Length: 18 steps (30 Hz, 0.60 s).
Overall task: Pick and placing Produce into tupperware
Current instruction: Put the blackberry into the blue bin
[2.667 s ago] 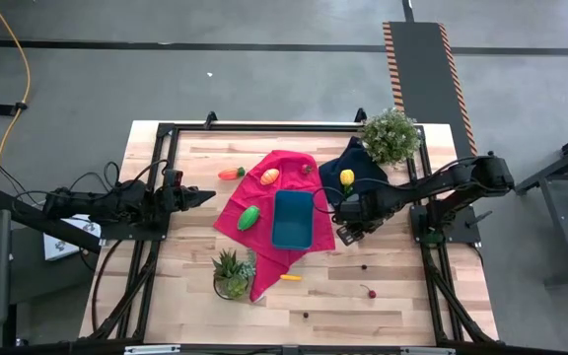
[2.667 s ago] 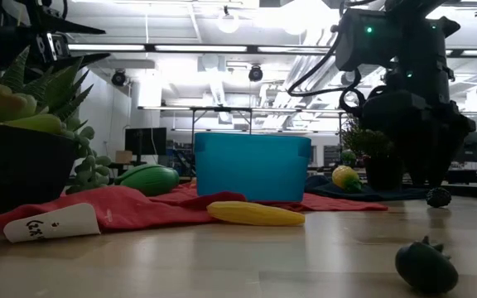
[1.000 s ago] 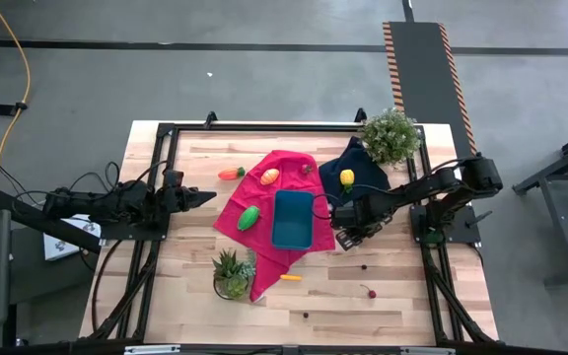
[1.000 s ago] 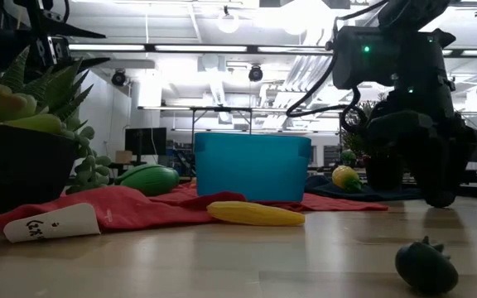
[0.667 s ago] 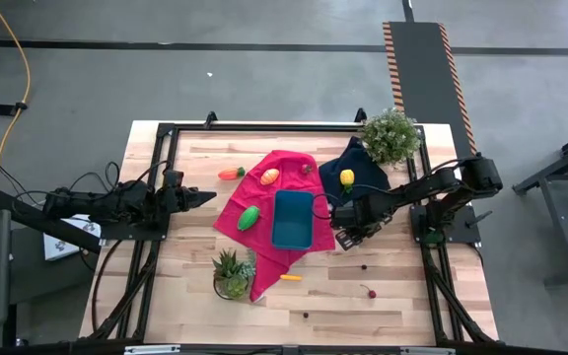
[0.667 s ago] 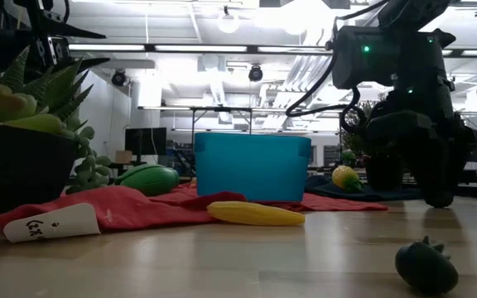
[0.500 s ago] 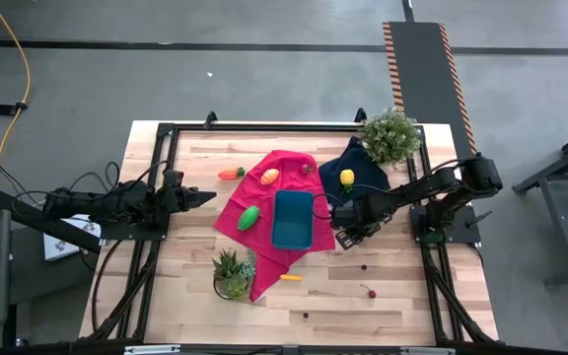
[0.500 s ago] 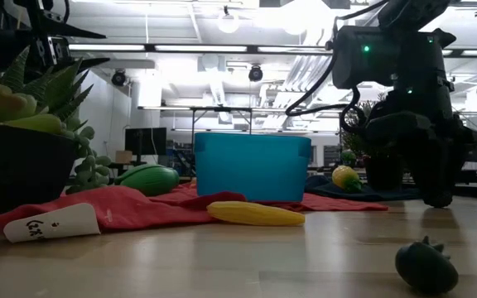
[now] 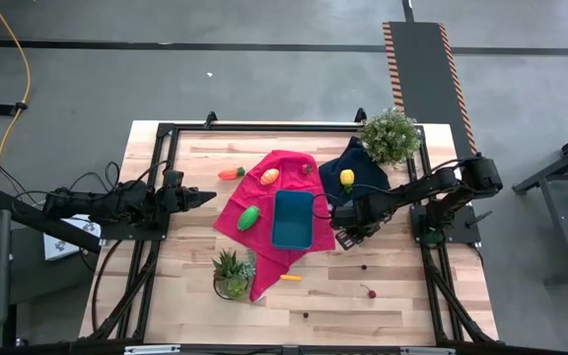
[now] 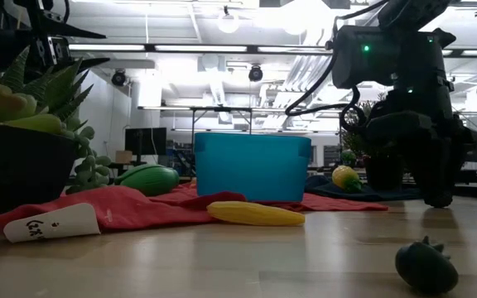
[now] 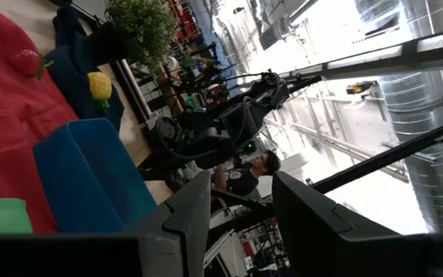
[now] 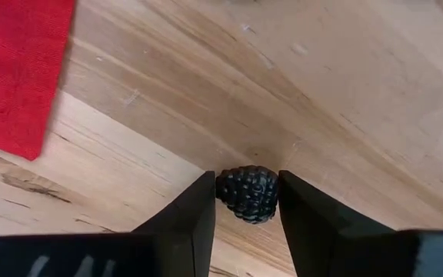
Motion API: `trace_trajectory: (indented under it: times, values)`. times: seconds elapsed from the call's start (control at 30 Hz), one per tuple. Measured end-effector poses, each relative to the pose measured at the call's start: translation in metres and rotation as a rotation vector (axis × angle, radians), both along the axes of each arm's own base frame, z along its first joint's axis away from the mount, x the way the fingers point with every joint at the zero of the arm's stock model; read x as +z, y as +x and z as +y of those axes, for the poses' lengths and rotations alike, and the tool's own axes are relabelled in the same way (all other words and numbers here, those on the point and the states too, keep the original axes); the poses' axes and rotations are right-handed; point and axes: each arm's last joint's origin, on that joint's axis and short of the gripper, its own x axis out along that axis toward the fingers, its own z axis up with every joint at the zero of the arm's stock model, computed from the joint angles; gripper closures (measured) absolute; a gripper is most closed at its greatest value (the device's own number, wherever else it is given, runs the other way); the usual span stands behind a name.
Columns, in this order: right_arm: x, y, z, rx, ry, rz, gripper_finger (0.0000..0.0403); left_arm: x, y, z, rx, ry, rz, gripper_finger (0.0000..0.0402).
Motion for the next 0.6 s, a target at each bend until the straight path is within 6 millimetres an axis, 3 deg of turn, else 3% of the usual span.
trace_trajectory:
  times: [0.6]
  values:
    - [0.046, 0.038, -0.007, 0.120, -0.030, -0.185, 0.0290, 0.000, 0.000, 0.000, 0.000, 0.000, 0.000, 0.0273]
